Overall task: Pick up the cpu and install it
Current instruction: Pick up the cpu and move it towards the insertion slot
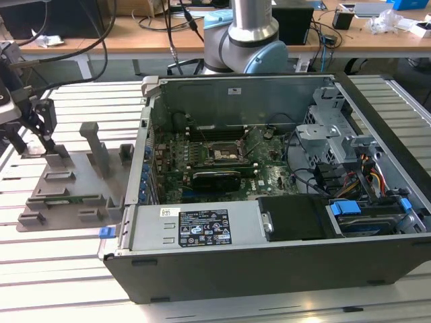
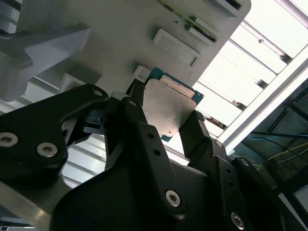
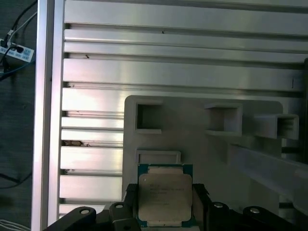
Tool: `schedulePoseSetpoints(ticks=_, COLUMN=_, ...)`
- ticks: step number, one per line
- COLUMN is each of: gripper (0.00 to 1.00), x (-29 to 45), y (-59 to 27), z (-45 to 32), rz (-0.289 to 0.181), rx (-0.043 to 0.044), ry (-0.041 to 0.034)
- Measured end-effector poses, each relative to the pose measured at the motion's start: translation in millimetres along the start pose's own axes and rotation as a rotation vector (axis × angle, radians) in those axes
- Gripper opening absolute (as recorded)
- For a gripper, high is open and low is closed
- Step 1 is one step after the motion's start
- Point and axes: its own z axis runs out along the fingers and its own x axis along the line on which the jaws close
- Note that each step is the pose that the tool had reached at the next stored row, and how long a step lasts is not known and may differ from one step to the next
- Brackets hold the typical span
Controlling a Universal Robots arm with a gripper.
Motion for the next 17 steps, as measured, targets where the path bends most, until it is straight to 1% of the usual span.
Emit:
schedulePoseSetpoints(ticks=9, gripper=0.54, x=-0.4, y=-0.1, z=-13.9, rz=0.000, rx=0.0001, ry=0.0001)
schedulePoseSetpoints(ticks=10, gripper=0.54, x=-0.5, y=-0.1, z=-16.7, rz=0.000, rx=0.0000, ry=0.0000)
schedulePoseSetpoints(ticks=14, gripper=0.54, x=-0.6, y=-0.1, z=-22.2, rz=0.000, rx=0.0000, ry=0.0001)
schedulePoseSetpoints(ticks=17, gripper=0.54, x=-0.8, y=-0.2, z=-30.7, rz=0.000, rx=0.0000, ry=0.0001)
